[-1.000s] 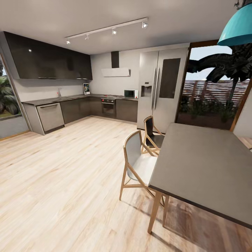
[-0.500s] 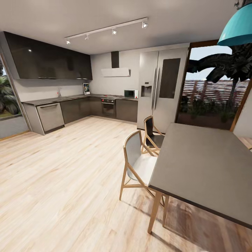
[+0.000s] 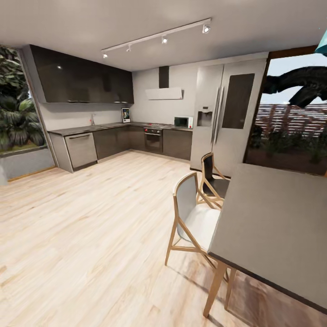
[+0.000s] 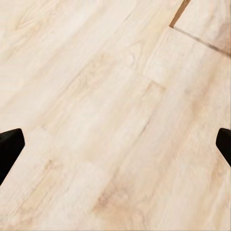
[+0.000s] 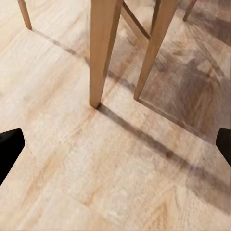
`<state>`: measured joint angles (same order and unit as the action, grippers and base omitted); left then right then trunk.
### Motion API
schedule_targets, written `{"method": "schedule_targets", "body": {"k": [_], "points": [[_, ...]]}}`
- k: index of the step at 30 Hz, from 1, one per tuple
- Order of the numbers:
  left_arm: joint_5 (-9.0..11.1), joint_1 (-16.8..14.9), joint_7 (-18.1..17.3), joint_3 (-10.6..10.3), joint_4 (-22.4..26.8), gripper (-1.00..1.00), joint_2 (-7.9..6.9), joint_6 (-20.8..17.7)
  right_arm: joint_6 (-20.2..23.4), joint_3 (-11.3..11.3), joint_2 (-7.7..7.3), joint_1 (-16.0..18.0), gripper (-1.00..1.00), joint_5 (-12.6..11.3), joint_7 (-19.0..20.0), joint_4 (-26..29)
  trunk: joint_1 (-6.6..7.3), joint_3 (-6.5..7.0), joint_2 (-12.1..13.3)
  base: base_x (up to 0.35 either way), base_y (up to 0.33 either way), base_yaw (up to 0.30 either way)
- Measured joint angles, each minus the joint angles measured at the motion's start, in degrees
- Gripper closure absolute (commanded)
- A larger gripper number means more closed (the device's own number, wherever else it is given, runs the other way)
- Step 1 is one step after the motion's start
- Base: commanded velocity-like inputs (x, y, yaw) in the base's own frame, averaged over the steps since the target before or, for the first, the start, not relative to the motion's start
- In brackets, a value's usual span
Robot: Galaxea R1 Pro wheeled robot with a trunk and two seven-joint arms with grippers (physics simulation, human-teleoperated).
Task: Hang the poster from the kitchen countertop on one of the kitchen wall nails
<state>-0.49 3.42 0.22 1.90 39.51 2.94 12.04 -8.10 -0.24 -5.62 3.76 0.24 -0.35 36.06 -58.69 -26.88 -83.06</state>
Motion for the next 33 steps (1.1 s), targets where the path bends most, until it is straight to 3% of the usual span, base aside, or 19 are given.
{"method": "schedule_targets", "body": {"k": [18, 21, 24, 33], "points": [[0.0, 0.0, -0.1, 0.6, 0.0, -1.0, 0.0, -0.2, 0.0, 0.0, 0.04, 0.0, -1.0, 0.1, 0.0, 0.0, 0.0, 0.0, 0.0, 0.314, 0.156, 0.283], [0.0, 0.0, -0.1, 0.6, 0.0, -1.0, 0.01, -0.2, 0.0, 0.1, -0.05, 0.0, -1.0, 0.2, 0.1, -0.7, 0.0, 0.0, 0.0, 0.292, 0.224, 0.075], [0.0, 0.0, -0.2, 0.6, 0.0, -1.0, 0.01, -0.2, -0.1, 0.3, -0.13, 0.0, -1.0, 0.3, 0.1, -4.8, 0.0, 0.0, 0.0, 0.285, 0.233, 0.01], [0.0, 0.0, -0.2, 0.7, 0.0, -1.0, 0.01, -0.2, -0.4, 0.0, -0.17, 0.0, -1.0, 0.2, 0.1, -5.2, 0.0, 0.0, 0.0, 0.284, 0.235, 0.001]]}}
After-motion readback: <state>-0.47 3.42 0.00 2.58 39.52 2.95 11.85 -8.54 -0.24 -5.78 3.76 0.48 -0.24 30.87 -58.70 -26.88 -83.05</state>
